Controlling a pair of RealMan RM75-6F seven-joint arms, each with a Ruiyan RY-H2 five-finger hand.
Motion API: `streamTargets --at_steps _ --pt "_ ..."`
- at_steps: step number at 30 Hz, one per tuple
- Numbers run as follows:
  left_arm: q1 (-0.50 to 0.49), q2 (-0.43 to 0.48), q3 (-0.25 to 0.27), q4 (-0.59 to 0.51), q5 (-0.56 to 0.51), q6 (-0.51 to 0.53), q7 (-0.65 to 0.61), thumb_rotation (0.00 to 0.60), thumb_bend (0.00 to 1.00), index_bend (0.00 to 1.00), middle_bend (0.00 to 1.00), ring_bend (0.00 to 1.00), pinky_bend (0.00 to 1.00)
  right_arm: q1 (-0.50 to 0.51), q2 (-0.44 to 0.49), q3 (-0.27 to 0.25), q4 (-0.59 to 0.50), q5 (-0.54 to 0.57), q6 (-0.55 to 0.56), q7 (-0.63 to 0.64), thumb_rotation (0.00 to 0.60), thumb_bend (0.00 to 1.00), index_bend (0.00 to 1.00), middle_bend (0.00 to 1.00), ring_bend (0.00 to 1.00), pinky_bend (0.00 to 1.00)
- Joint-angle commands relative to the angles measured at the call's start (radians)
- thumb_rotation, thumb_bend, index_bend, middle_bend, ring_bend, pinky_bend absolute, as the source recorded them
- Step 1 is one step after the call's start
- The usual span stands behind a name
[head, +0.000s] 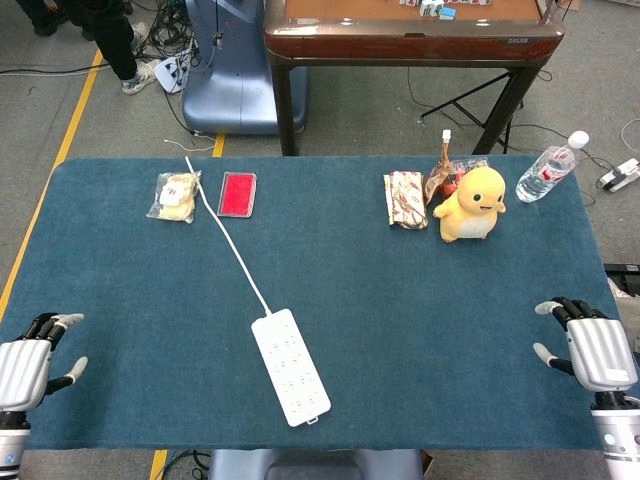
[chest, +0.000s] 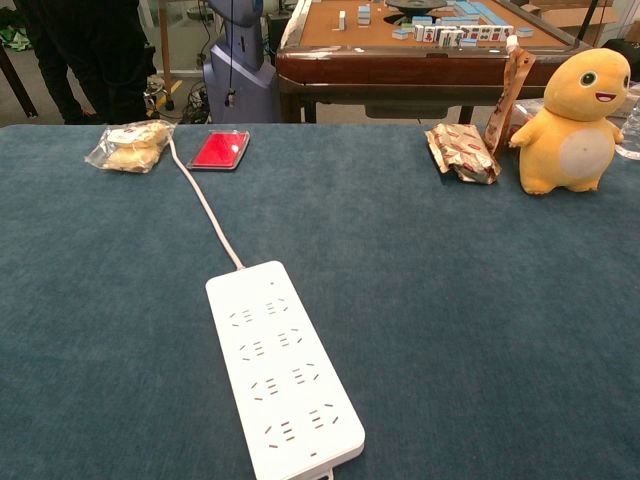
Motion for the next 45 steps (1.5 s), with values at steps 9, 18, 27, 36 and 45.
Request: streamTargets --at_steps 9,18,27,36,45 --pt "-0.005 -0.002 0.003 0.01 0.018 -0.003 -0.015 0.6 0.27 0.33 0.33 0.24 0.54 0.001 -0.006 -0.001 0.011 -0.004 -0.002 0.017 0.6 0.13 0.39 0.37 0.34 0.51" --pt "-0.098 0.009 -0.017 -0.014 0.102 -0.071 -0.123 0.6 0.28 0.36 0.66 0.78 0.96 0.01 0.038 0.018 -0.025 -0.005 0.005 0.001 0.6 0.13 0.39 0.37 0.34 0.51" --pt "-0.265 -0.004 -0.029 -0.072 0.148 -0.281 -0.091 0.6 0.45 0.35 1.0 1.0 1.0 -0.01 0.103 0.015 -0.105 -0.003 0.03 -0.015 0.6 0.13 0.39 0.37 0.34 0.51" --pt "-0.43 -0.046 -0.041 -0.088 0.124 -0.513 -0.029 0.6 0.51 0.31 1.0 1.0 1.0 -0.042 0.138 0.022 -0.126 0.02 0.07 -0.006 0.6 0.13 0.39 0.37 0.34 0.51" --pt "-0.525 -0.101 -0.056 -0.08 0.05 -0.628 0.064 0.6 0.51 0.29 1.0 1.0 1.0 -0.041 0.122 0.02 -0.094 0.037 0.05 0.022 0.6 0.13 0.39 0.37 0.34 0.51"
